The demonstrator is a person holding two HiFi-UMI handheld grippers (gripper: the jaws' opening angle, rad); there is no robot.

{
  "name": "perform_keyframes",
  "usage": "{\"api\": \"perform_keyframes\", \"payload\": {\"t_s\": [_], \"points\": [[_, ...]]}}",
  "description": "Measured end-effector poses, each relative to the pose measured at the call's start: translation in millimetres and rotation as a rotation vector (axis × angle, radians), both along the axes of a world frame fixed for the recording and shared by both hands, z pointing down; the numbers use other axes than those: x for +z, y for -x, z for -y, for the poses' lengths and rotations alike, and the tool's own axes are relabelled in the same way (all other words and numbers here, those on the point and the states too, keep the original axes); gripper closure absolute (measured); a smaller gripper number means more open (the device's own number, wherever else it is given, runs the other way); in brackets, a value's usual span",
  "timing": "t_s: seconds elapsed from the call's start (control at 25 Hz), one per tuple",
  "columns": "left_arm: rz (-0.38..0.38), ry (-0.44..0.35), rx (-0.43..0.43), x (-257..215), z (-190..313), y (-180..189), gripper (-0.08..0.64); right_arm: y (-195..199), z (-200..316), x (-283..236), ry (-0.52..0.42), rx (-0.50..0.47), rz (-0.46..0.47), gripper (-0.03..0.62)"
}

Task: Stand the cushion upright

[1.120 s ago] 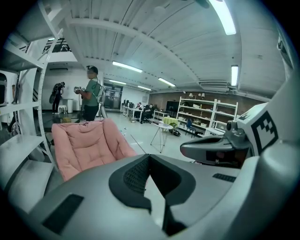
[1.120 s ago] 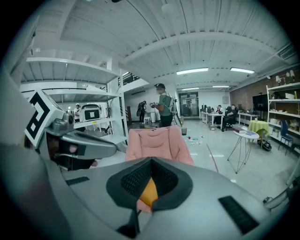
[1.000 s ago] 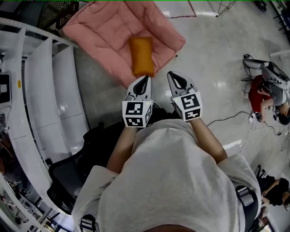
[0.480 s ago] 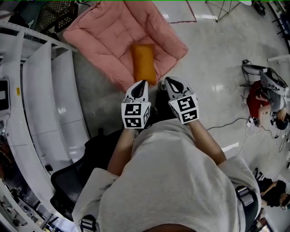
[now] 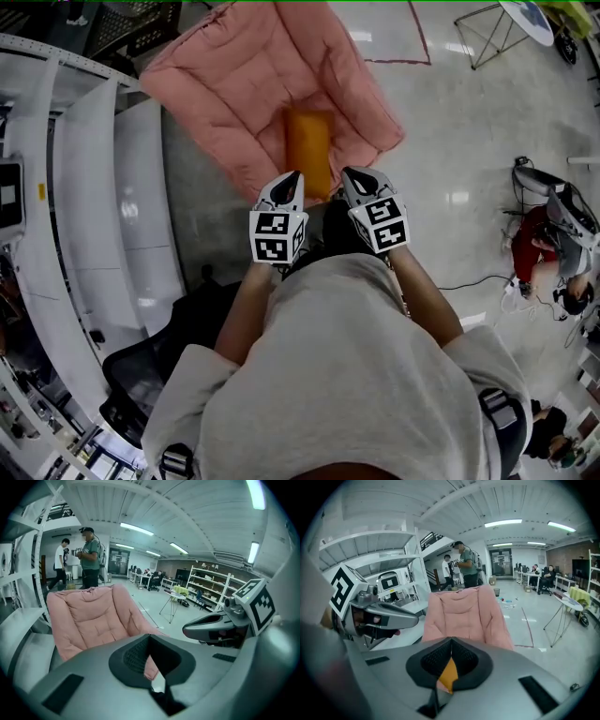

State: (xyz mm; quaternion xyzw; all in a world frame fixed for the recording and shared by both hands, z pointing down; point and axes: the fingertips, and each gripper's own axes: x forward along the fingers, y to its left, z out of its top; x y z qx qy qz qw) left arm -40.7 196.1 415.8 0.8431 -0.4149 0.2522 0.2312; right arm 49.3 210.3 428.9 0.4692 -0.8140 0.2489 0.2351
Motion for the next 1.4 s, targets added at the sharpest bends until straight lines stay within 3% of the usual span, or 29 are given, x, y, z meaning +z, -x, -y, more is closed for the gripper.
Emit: {"api": "perform_keyframes", "payload": {"t_s": [0.2, 0.44, 0.68, 0.8, 0.88, 1.12, 1.28, 1.4], "points": [[0.01, 0.098, -0.05, 37.0, 44.6, -6.6, 0.546, -13.6, 38.8, 40.7, 0.101, 0.015, 0.021, 0.583], [0.088, 0.172, -0.065, 77.7, 101.3, 14.1, 0.546, 1.2, 99.8, 87.9, 0.192, -0.013, 0.057, 0.584], [0.145, 0.262, -0.107, 128.5, 128.3, 40.3, 0.546, 15.6, 133.9, 151.4, 0.27, -0.148, -0.017, 0.583], [0.215, 0.274, -0.058, 164.6, 129.4, 44.7, 0.547, 20.2, 129.5, 199.1, 0.324, -0.208, -0.095, 0.583], [0.243, 0.282, -0.034, 188.2, 132.6, 49.0, 0.546, 28.3, 125.4, 229.7, 0.366, -0.22, -0.083, 0.583], [0.129, 0.396, -0.048, 264.3, 145.0, 57.6, 0.546, 33.6, 109.7, 303.0, 0.475, -0.137, -0.034, 0.583], [0.122, 0.474, -0.018, 301.4, 144.4, 74.5, 0.546, 36.6, 98.3, 333.7, 0.519, -0.038, 0.059, 0.583], [0.148, 0.496, 0.013, 321.0, 137.8, 81.7, 0.546, 21.4, 86.9, 352.2, 0.539, 0.034, 0.076, 0.583]]}}
